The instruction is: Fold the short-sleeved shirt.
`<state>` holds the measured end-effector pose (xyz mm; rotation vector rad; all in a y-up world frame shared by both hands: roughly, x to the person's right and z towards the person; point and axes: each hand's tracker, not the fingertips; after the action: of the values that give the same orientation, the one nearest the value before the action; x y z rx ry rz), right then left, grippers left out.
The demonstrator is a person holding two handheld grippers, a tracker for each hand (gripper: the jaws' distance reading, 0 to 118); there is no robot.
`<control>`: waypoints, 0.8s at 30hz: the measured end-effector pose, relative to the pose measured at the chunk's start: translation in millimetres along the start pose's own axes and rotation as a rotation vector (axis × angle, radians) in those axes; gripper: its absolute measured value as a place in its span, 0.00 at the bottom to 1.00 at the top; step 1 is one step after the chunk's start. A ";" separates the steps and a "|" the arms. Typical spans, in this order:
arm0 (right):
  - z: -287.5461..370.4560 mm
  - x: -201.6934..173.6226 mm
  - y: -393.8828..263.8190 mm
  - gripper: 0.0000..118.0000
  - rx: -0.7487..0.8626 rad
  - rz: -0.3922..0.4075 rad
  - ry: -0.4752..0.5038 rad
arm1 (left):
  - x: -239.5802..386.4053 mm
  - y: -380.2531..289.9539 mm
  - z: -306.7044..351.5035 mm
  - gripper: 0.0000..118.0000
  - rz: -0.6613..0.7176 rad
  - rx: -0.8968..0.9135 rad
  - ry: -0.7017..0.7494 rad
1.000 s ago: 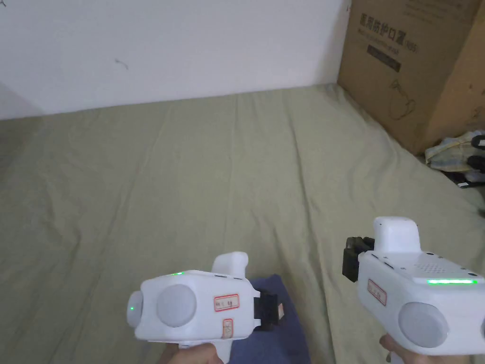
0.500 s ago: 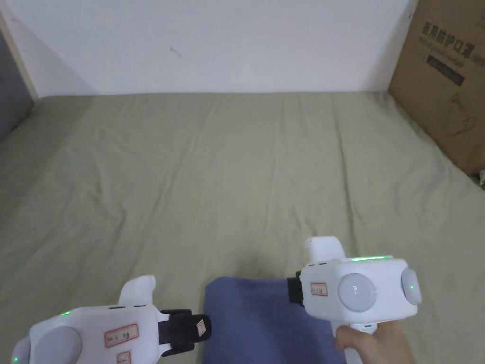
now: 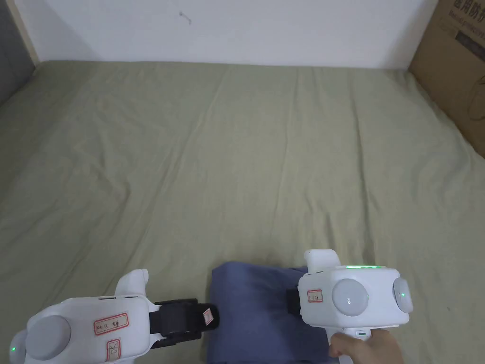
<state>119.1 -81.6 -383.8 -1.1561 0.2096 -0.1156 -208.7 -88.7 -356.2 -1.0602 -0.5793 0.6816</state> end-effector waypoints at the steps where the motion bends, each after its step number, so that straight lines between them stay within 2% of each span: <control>1: 0.0 0.3 -0.3 0.01 0.002 0.001 0.000 | -3.1 0.9 -2.0 0.65 0.003 -0.002 -0.015; 5: -0.8 3.4 -1.3 0.01 0.004 -0.019 0.016 | -15.6 6.9 -16.4 0.91 0.090 0.004 -0.149; 7: -1.7 4.4 -1.8 0.01 0.004 -0.025 0.020 | -20.4 10.3 -34.4 1.00 0.124 -0.050 -0.217; 11: -0.8 4.2 -3.4 0.01 0.013 -0.025 0.021 | -23.1 15.1 -76.7 1.00 0.165 -0.085 -0.217; 14: -0.7 6.9 -4.1 0.01 0.017 -0.041 0.030 | -24.1 15.2 -99.6 1.00 0.208 -0.103 -0.372; 19: 0.0 11.2 -5.7 0.01 0.025 -0.069 0.049 | -26.4 24.4 -107.3 1.00 0.193 -0.164 -0.371; 20: 0.0 11.1 -6.2 0.01 0.026 -0.071 0.050 | -26.7 24.9 -106.5 0.98 0.193 -0.170 -0.368; 21: 0.7 10.6 -7.0 0.01 0.030 -0.071 0.048 | -28.5 26.0 -103.8 0.89 0.189 -0.173 -0.367; 22: 4.0 8.2 -8.2 0.01 0.046 -0.064 0.036 | -31.6 27.2 -101.3 0.61 0.192 -0.181 -0.321; 23: 8.5 4.9 -8.5 0.01 0.075 -0.038 0.007 | -34.7 27.7 -101.8 0.21 0.200 -0.200 -0.237; 24: 14.2 0.8 -8.7 0.01 0.114 -0.017 -0.024 | -34.6 26.5 -106.8 0.20 0.207 -0.214 -0.178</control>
<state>123.2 -72.5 -370.4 -1.0456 0.1703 -0.1271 -160.8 -168.2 -424.8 -1.2785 -0.7139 0.9169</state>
